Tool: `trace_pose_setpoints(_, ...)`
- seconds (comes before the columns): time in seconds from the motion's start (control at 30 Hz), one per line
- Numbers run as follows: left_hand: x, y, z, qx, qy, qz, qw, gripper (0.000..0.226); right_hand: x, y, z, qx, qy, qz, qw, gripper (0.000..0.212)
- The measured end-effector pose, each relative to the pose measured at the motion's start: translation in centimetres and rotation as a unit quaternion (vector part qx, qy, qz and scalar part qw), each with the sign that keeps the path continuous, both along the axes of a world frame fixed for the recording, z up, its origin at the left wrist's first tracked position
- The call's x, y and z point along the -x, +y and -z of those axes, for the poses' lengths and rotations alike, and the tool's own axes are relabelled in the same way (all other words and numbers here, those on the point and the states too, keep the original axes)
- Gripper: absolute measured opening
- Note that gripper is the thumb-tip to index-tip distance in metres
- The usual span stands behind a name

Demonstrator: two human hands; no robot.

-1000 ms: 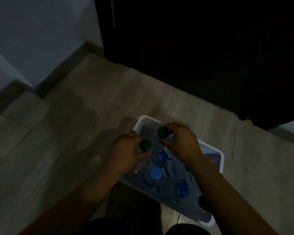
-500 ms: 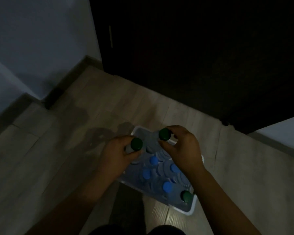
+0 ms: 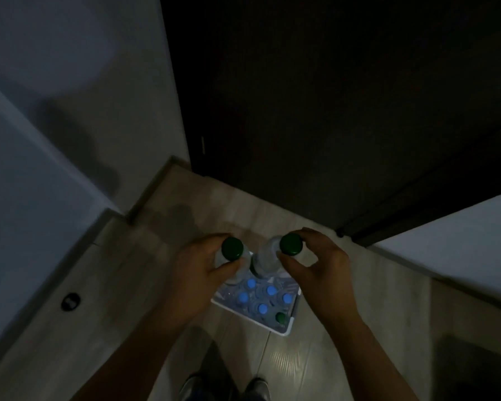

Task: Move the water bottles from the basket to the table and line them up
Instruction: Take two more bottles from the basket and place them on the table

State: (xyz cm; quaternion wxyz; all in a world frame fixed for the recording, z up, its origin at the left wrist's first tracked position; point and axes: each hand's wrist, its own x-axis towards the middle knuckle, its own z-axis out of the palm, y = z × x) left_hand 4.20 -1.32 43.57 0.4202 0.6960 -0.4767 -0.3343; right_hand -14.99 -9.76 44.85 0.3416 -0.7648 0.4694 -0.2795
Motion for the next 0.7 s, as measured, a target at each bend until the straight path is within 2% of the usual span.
trace_pose_setpoints(0.07,0.0,0.5,-5.2,0.032,0.010,-0.019,0.999,0.022,-0.2,0.8,-5.5,-0.001,-0.028,0.009,1.000,0.021)
trace_pose_setpoints(0.17,-0.1,1.2,-12.7,0.071,0.027,-0.039,0.996,0.011,-0.5,2.1,-13.3,0.003,-0.066,0.030,0.997,0.024)
trace_pose_setpoints(0.33,0.1,2.2,-23.7,0.152,0.076,-0.064,0.983,0.016,-1.1,4.1,-24.7,0.041,-0.130,0.064,0.989,0.038)
trace_pose_setpoints(0.4,0.1,2.6,-27.8,0.186,0.093,-0.066,0.976,0.020,-1.7,5.0,-28.6,0.035,-0.178,0.062,0.982,0.033)
trace_pose_setpoints(0.53,-0.1,3.3,-34.8,0.243,0.085,-0.067,0.964,0.013,-2.8,6.4,-35.3,0.075,-0.252,0.039,0.964,0.022)
trace_pose_setpoints(0.7,0.3,4.0,-41.1,0.294,0.053,-0.085,0.951,0.028,-3.5,7.5,-41.6,0.126,-0.298,0.038,0.945,0.014)
